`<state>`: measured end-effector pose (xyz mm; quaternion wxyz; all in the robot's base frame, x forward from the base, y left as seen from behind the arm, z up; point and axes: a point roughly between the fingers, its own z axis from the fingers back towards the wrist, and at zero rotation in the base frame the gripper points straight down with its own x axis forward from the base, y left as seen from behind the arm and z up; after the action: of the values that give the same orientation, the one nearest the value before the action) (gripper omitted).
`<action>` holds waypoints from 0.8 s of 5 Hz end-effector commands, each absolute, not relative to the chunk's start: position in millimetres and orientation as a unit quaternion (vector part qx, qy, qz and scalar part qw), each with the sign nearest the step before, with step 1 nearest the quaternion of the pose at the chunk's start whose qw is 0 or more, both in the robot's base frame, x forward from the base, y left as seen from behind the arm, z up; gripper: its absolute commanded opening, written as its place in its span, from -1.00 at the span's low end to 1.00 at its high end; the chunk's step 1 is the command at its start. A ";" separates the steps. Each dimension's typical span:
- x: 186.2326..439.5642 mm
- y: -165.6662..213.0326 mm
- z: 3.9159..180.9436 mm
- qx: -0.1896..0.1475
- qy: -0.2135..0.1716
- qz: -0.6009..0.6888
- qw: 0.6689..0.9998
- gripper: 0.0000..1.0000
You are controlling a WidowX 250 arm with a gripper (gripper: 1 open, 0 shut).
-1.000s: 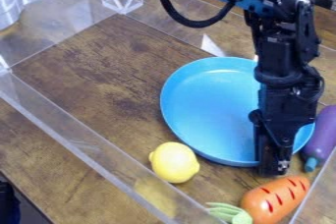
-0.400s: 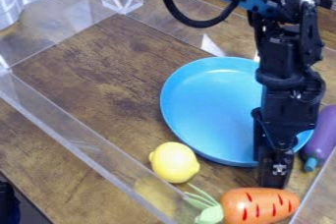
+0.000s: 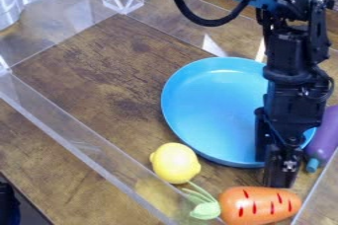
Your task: Move the carrot to the left side
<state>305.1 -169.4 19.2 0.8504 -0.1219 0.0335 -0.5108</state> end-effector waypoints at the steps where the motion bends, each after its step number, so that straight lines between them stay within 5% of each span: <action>1: 286.5 -174.4 6.0 -0.125 0.060 -0.532 0.835 1.00; 4: 273.3 -166.5 6.3 -0.128 0.074 -0.554 0.819 1.00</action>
<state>294.6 -164.7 19.4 0.8334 -0.1242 0.0402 -0.5371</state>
